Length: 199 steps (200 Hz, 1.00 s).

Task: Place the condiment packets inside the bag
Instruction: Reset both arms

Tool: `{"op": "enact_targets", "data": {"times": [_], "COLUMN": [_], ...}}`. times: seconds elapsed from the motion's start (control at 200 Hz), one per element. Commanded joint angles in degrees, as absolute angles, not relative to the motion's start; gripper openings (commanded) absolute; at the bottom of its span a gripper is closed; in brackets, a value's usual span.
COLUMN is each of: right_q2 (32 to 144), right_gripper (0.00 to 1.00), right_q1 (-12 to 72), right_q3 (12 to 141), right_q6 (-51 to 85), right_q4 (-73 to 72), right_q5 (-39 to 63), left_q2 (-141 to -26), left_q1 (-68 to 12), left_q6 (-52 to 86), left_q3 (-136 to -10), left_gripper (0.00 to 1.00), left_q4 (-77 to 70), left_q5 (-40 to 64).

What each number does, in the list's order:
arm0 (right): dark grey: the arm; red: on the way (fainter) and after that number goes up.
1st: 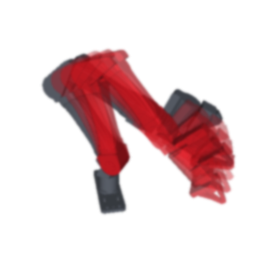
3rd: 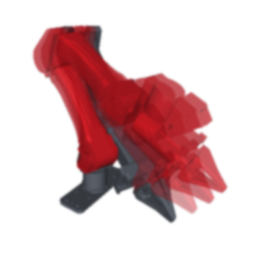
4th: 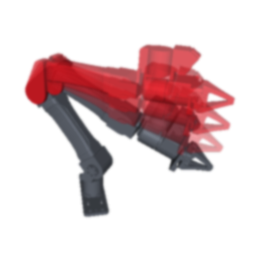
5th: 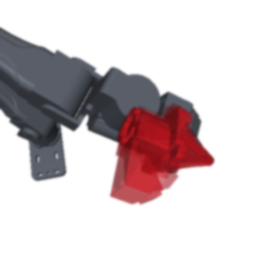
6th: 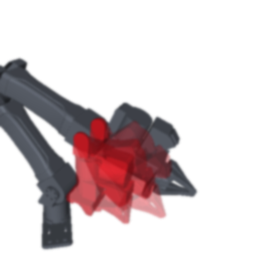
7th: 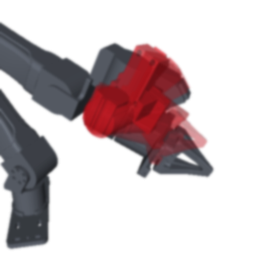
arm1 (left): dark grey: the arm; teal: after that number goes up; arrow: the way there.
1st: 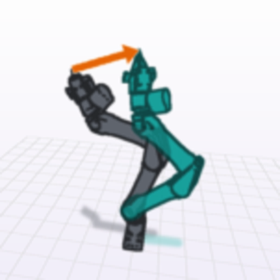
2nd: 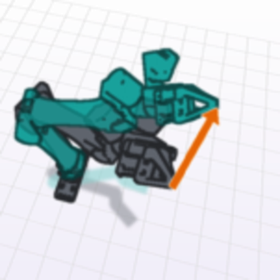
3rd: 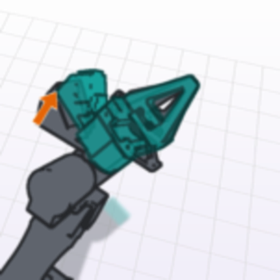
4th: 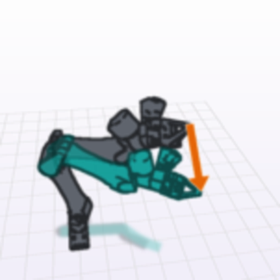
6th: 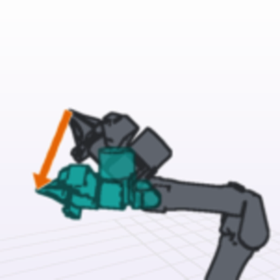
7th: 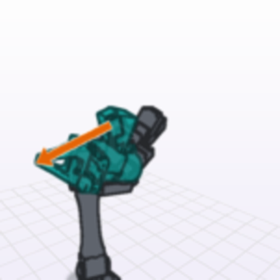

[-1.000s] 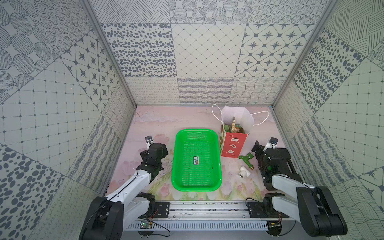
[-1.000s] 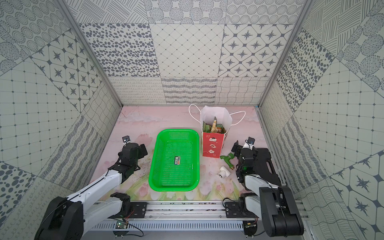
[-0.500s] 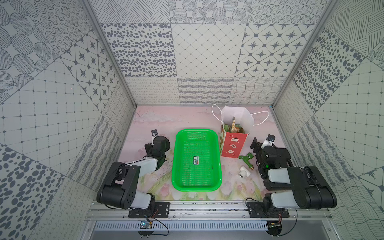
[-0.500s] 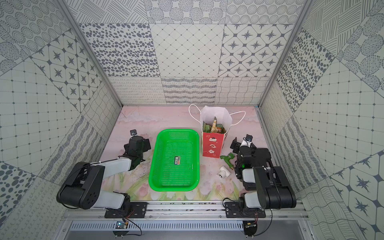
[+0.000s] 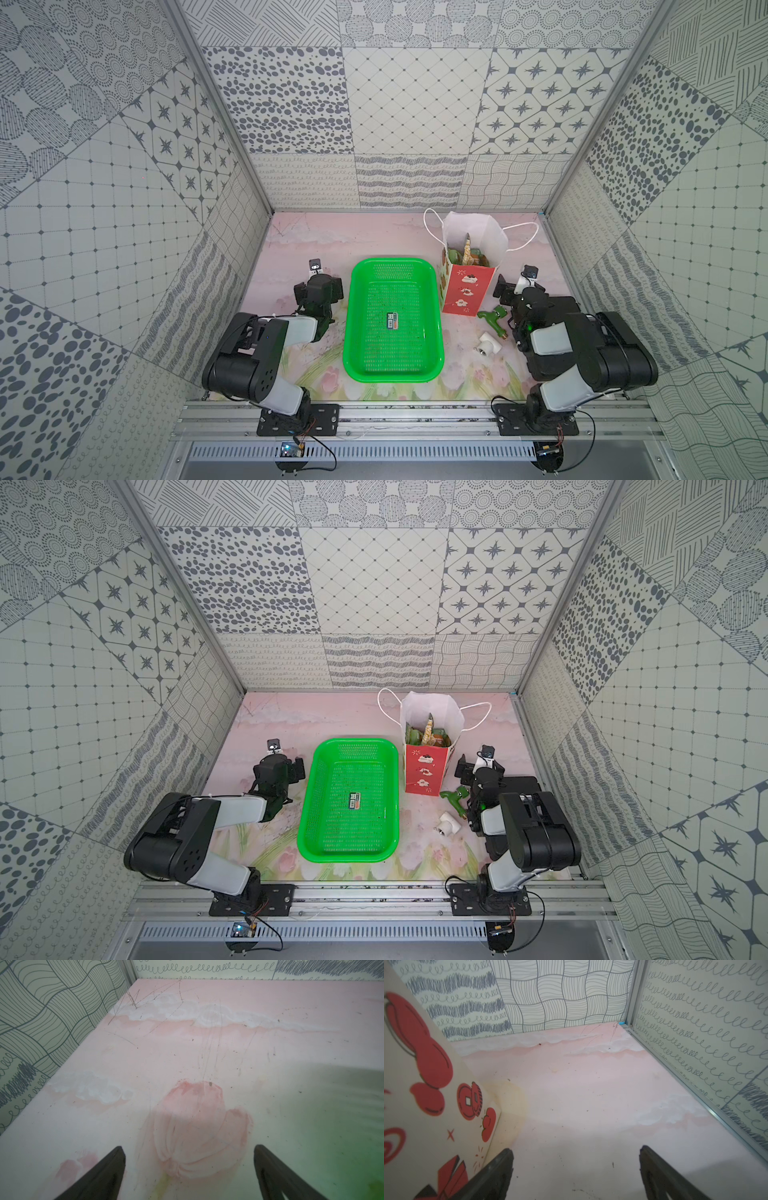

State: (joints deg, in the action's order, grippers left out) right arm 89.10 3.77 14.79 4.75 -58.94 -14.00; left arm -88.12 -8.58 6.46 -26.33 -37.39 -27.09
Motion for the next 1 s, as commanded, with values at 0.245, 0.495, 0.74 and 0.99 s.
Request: {"op": "enact_targets", "data": {"times": [0.245, 0.495, 0.74, 0.99], "right_q2": [88.95, 88.86, 88.88, 88.87], "right_gripper": [0.97, 0.97, 0.97, 0.97], "right_q1": [4.66, 4.66, 4.68, 4.7], "right_q3": [22.22, 22.32, 22.32, 22.43], "right_q6": [2.79, 2.8, 2.8, 2.81], "right_q4": [-50.42, -50.21, -50.18, -50.01], "right_q5": [-13.15, -13.17, -13.15, -12.99], "left_q2": [-89.7, -90.25, -90.15, -90.15], "left_q1": [-3.95, -4.0, -3.97, -3.95], "left_q6": [5.33, 4.77, 5.0, 5.01], "left_q3": [-22.96, -22.63, -22.68, -22.7], "left_gripper": [0.99, 0.99, 0.99, 0.99], "left_q4": [-48.67, -50.53, -50.07, -50.02], "left_q5": [-11.88, -11.94, -11.9, -11.87]}}
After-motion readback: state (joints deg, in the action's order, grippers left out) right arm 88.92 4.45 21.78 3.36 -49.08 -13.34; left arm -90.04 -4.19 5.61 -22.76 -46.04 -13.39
